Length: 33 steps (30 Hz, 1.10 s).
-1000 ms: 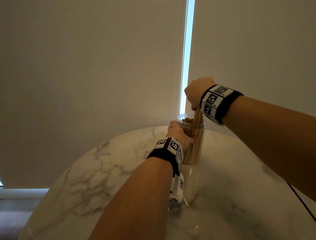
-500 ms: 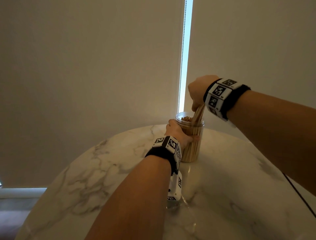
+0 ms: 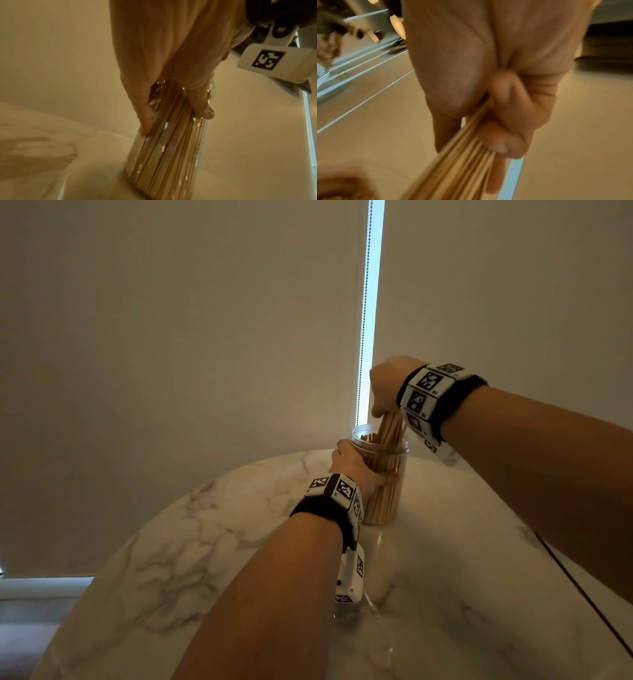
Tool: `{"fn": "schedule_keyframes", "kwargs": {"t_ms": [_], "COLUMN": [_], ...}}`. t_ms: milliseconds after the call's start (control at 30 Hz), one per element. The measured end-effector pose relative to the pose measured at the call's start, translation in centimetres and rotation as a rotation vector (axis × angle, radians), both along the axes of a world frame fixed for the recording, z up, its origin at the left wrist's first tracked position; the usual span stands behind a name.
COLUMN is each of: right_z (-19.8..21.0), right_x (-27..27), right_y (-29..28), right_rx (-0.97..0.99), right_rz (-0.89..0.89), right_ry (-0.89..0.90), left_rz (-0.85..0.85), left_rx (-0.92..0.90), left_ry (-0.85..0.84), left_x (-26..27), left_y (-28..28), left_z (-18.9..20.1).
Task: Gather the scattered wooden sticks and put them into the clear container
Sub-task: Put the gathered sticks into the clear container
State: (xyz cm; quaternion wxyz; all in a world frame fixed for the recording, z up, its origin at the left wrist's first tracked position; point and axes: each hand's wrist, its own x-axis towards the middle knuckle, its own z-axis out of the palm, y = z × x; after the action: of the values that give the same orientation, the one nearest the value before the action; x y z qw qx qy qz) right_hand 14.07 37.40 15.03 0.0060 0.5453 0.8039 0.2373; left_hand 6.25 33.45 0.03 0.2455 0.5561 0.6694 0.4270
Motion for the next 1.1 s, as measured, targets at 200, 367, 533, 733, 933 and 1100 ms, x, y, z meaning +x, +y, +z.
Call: {"fn": "schedule_keyframes", "kwargs": {"t_ms": [200, 367, 533, 733, 933, 1100], "right_z": [-0.7, -1.3, -0.5, 0.1, 0.1, -1.0], "right_x": [0.3, 0.2, 0.4, -0.1, -1.4, 0.1], "right_y": [0.1, 0.1, -0.1, 0.4, 0.2, 1.2], "right_rx": [0.05, 0.098, -0.004, -0.064, -0.115, -0.1], "right_rz": [0.044, 0.038, -0.031, 0.0, 0.012, 0.002], "right_ry": [0.052, 0.044, 0.038, -0.077, -0.015, 0.004], "left_rz": [0.006, 0.008, 0.004, 0.005, 0.006, 0.005], "left_rx": [0.004, 0.006, 0.002, -0.005, -0.012, -0.016], "left_ry": [-0.007, -0.004, -0.001, -0.006, 0.019, 0.017], "left_x": [0.0, 0.1, 0.0, 0.0, 0.1, 0.1], "left_y": [-0.1, 0.0, -0.2, -0.1, -0.4, -0.5], "left_z": [-0.2, -0.2, -0.3, -0.3, -0.2, -0.1]}}
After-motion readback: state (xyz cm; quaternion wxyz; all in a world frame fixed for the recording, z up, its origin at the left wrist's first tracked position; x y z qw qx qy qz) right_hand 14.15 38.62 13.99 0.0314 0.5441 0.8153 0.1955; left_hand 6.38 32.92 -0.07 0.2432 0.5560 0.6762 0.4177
